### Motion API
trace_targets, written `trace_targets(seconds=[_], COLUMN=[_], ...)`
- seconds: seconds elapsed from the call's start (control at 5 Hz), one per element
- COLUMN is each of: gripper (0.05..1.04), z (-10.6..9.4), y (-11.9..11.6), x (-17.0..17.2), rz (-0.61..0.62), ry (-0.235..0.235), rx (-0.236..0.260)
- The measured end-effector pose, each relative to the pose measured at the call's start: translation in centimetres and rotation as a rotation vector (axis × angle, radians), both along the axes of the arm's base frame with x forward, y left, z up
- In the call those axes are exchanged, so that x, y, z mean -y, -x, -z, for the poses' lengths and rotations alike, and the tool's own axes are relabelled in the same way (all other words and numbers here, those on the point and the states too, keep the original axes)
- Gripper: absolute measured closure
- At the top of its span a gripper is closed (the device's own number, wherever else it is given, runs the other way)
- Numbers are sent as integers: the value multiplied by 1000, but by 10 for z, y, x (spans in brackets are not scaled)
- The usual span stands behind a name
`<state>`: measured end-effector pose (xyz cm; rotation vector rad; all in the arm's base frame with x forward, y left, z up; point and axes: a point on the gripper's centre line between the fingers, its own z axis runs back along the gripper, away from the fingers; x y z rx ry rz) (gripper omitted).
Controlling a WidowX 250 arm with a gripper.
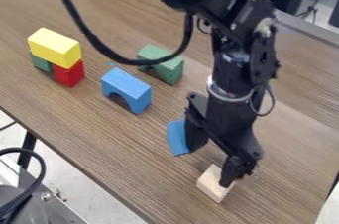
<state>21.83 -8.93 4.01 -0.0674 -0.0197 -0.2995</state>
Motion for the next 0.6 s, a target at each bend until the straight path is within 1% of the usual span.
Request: trace_targets(seconds=[0.2,0.4,0.6], gripper=[84,84,84], z=[-43,-87,-98], y=[-5,-12,-23], x=[-16,-40,-53], rz=[-41,-123,-164], ry=[-1,-2,-43], rx=[87,196,212])
